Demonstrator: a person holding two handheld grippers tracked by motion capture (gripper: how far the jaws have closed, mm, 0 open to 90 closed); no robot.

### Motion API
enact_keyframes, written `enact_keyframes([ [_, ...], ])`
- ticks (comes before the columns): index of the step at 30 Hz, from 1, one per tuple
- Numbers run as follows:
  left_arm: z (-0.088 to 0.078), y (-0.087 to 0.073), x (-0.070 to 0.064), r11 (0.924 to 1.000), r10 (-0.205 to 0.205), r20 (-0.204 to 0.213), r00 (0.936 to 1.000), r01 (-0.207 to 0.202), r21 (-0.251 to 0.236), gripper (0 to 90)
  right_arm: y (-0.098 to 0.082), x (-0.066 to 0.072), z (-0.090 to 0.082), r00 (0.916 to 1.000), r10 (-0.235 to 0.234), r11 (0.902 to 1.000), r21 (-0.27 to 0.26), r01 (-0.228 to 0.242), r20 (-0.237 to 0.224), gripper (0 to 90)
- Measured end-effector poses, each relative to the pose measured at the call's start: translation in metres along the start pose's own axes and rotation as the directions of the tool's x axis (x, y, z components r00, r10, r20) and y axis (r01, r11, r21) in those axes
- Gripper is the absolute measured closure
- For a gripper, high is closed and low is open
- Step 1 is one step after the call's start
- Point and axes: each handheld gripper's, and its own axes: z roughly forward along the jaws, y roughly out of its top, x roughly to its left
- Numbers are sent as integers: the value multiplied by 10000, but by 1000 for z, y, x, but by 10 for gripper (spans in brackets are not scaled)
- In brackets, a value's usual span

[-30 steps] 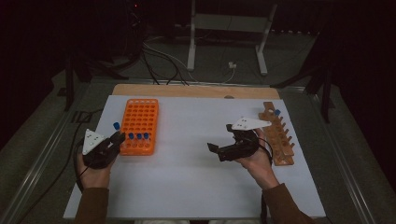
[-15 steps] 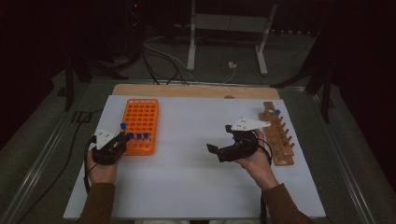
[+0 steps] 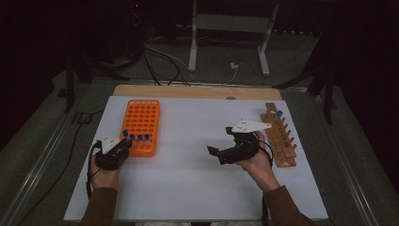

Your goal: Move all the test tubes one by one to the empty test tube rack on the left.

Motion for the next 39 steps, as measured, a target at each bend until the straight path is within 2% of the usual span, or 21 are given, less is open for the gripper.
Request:
enact_keyframes([
  [3, 3, -3, -3, 9996, 119, -153, 9998, -115, 255, 785, -1, 0, 0, 10000, 14, 10000, 27, -14, -11, 14],
  [5, 2, -4, -2, 9997, -58, -117, 9999, 61, 246, 785, -1, 0, 0, 10000, 6, 10000, 34, -6, -8, 14],
  [10, 2, -4, -1, 9996, -113, -54, 9999, 114, 255, 784, -2, -1, 1, 10000, 47, 10000, 58, -47, 19, 14],
  [13, 1, -4, 2, 9993, -313, 133, 9994, 311, 190, 773, -1, -2, 0, 10000, 44, 10000, 47, -45, 40, 14],
  [16, -1, -7, 6, 9989, -458, 237, 9987, 458, 42, 660, -2, -5, -1, 9999, 65, 10000, 48, -66, 153, 14],
  [18, -3, -7, 8, 9983, -576, 409, 9975, 577, -11, 612, -2, -8, -3, 9996, 126, 9999, 21, -126, 249, 14],
  [22, -9, -7, 12, 9970, -740, 475, 9961, 749, -171, 539, -2, -14, -6, 9987, 164, 9999, 16, -165, 481, 14],
  [25, -15, -7, 15, 9931, -1033, 526, 9933, 1060, -506, 510, -2, -18, -10, 9970, 89, 9999, 65, -95, 769, 14],
  [28, -20, -7, 19, 9867, -1381, 737, 9877, 1436, -755, 410, -2, -24, -14, 9947, 106, 9999, 70, -113, 1024, 14],
  [34, -28, -6, 16, 9842, -1425, 1059, 9841, 1523, -904, 181, -4, -43, -22, 9870, 422, 9990, 71, -439, 1551, 14],
  [36, -31, -6, 15, 9846, -1383, 1204, 9831, 1496, -906, 157, -6, -49, -24, 9837, 470, 9986, 147, -503, 1735, 14],
  [39, -33, -5, 12, 9876, -1246, 1359, 9829, 1361, -787, 48, -7, -59, -28, 9785, 582, 9978, 192, -632, 1980, 14],
])
